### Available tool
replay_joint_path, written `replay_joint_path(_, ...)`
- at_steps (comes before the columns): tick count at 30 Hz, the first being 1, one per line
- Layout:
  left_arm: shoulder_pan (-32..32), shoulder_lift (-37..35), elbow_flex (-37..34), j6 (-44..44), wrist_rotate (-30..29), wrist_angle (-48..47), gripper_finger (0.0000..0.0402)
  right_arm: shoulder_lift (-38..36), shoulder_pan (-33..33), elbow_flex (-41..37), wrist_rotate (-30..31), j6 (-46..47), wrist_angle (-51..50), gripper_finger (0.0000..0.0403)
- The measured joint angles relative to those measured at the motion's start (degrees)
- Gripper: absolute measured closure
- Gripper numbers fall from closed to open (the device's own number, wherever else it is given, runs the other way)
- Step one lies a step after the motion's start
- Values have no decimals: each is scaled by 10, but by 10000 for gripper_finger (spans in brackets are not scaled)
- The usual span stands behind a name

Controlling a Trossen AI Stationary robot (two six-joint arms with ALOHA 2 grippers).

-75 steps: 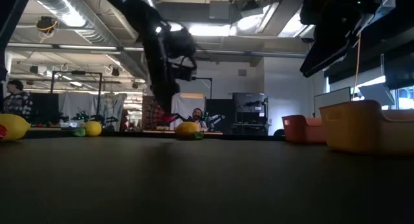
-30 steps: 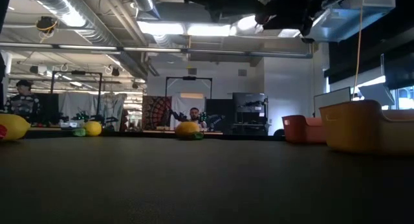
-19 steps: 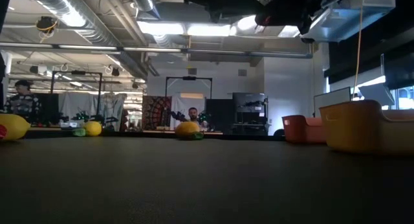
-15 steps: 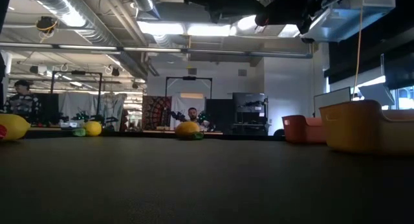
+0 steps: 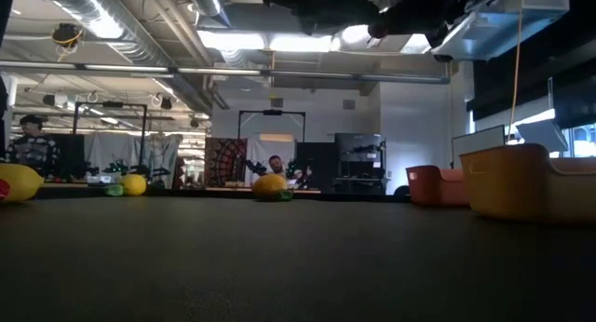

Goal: Sort produce into baskets
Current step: Put the top red chili pepper into the yellow bin

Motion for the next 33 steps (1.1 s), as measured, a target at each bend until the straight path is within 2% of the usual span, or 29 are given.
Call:
replay_joint_path(4,-2,-26,-1,2,4,-44,271,-17,0,11,-3,12,-66,391)
replay_joint_path(11,-1,-43,0,-13,1,-131,263,-43,0,67,-27,89,-306,391)
replay_joint_path(22,-1,-40,0,-19,1,-155,263,-57,0,75,-71,246,-545,391)
replay_joint_path(27,-1,-40,0,-19,1,-158,263,-57,0,57,-90,296,-577,391)
replay_joint_path(33,-1,-40,0,-19,0,-158,263,-57,0,-7,-119,325,-544,391)
